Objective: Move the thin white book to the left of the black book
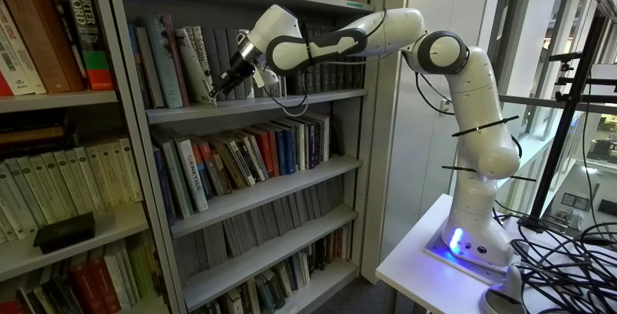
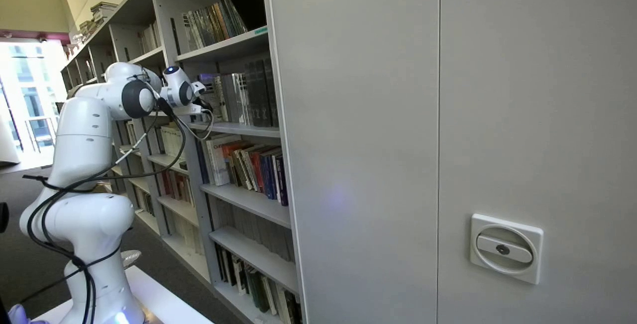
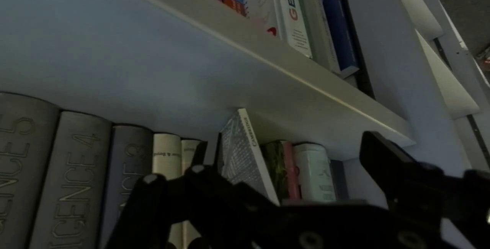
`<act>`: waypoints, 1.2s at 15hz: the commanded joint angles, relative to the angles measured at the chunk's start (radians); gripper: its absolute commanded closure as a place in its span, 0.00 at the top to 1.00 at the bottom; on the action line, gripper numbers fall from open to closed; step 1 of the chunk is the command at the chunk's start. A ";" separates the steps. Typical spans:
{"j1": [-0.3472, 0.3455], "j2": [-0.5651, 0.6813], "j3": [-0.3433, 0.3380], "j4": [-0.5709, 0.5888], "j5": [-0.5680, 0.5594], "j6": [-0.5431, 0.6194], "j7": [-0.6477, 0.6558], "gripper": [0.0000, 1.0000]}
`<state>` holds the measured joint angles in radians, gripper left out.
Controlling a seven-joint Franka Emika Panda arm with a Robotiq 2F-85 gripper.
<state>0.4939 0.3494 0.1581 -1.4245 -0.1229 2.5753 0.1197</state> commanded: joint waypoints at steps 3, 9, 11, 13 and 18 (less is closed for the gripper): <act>-0.014 0.040 0.048 0.108 -0.022 -0.055 -0.045 1.00; 0.002 0.082 0.028 0.202 -0.082 -0.030 -0.097 1.00; 0.003 0.099 0.027 0.230 -0.081 -0.031 -0.113 1.00; 0.005 0.113 0.026 0.254 -0.081 -0.031 -0.125 1.00; 0.018 0.158 0.015 0.318 -0.096 -0.034 -0.118 1.00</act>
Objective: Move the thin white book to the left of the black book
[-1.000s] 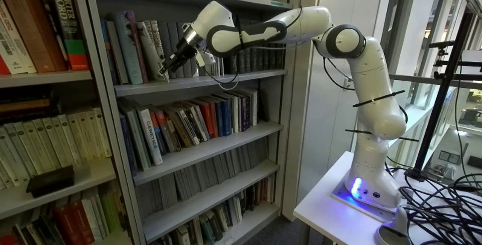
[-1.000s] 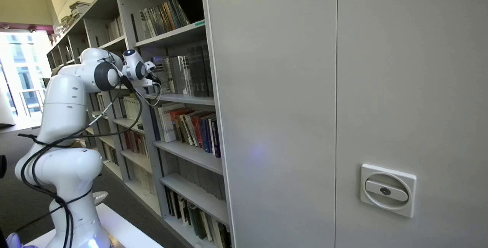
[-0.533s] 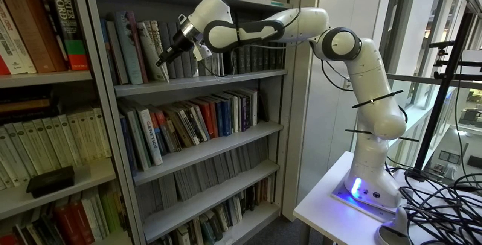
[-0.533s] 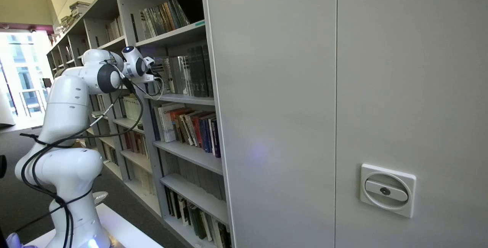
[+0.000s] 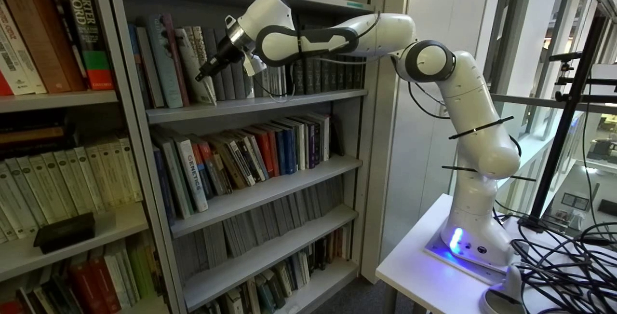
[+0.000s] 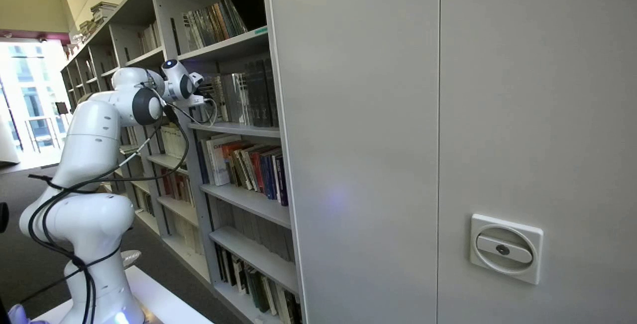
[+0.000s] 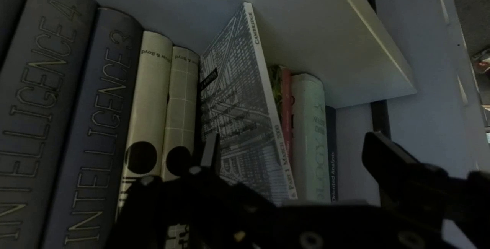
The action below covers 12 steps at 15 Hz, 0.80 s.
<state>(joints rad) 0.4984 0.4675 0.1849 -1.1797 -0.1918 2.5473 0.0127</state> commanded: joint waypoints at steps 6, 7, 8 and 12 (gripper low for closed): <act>0.021 0.080 -0.014 0.130 -0.053 -0.015 -0.010 1.00; 0.020 0.082 -0.014 0.133 -0.055 -0.016 -0.008 0.75; 0.020 0.084 -0.014 0.137 -0.056 -0.017 -0.009 0.73; 0.019 0.087 -0.016 0.140 -0.057 -0.018 -0.005 0.45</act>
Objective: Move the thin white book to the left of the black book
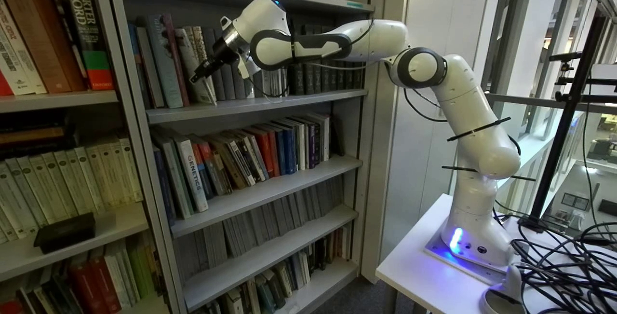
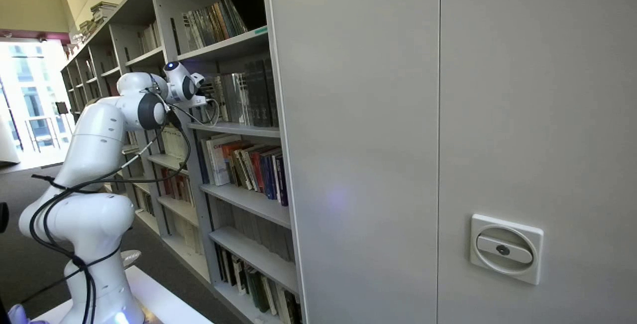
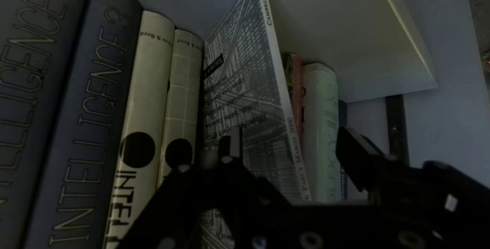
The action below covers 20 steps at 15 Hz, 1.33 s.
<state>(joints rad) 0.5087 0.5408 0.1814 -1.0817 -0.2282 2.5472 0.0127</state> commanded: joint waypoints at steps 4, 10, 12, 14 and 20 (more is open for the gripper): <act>0.006 0.000 -0.017 0.025 -0.019 -0.019 -0.002 0.13; 0.001 -0.036 -0.038 -0.013 -0.016 -0.020 0.007 0.02; -0.013 -0.067 -0.021 -0.048 0.012 -0.047 -0.015 0.03; -0.034 -0.112 0.019 -0.099 0.059 -0.098 -0.067 0.03; -0.135 -0.291 0.148 -0.258 0.326 -0.300 -0.308 0.03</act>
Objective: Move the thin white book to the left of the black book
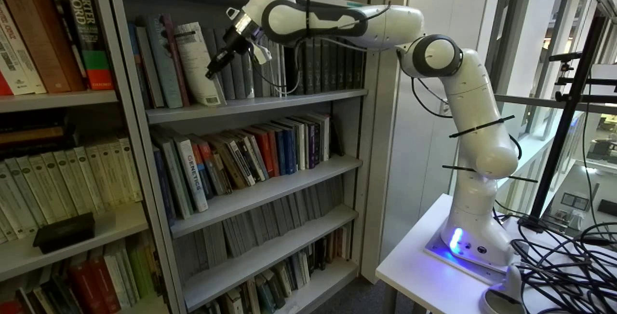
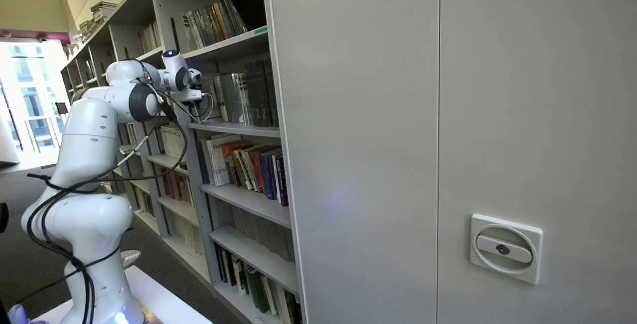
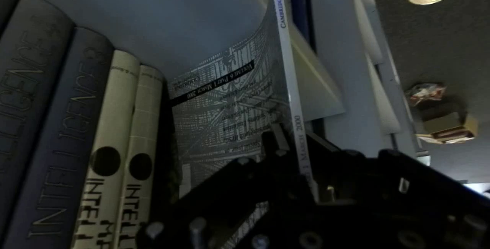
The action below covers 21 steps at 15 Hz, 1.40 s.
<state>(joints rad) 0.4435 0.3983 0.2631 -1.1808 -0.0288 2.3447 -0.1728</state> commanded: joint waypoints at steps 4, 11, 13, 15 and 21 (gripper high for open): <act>-0.105 -0.283 0.045 -0.260 0.211 -0.228 -0.174 0.03; -0.143 -0.478 -0.033 -0.431 0.175 -0.219 -0.052 0.03; -0.149 -0.516 -0.047 -0.475 0.176 -0.199 -0.008 0.03; -0.166 -0.546 -0.038 -0.507 0.155 -0.188 0.050 0.03; -0.202 -0.628 -0.017 -0.601 -0.031 -0.136 0.331 0.03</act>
<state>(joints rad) 0.2832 -0.1539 0.2201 -1.6960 0.0281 2.1481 0.0233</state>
